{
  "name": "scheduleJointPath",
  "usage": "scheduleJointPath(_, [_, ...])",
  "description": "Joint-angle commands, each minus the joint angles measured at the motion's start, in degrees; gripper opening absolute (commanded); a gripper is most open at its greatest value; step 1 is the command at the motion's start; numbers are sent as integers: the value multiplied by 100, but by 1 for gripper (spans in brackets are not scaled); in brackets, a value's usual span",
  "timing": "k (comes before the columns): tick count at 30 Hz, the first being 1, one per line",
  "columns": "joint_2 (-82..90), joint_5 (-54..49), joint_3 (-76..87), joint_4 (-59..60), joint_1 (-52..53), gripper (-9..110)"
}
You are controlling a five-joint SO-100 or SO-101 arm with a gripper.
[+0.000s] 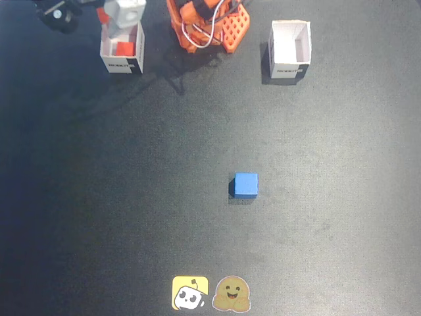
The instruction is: Put the red cube in the right box and the blue cube in the left box.
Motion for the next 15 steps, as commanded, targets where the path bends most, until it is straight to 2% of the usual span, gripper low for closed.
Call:
scheduleJointPath(1, [-246, -114, -501, -158, -334, 7])
scheduleJointPath(9, [-554, -176, -870, -483, -1424, 4])
scheduleJointPath(15, [-756, -158, -896, -624, -2681, 1])
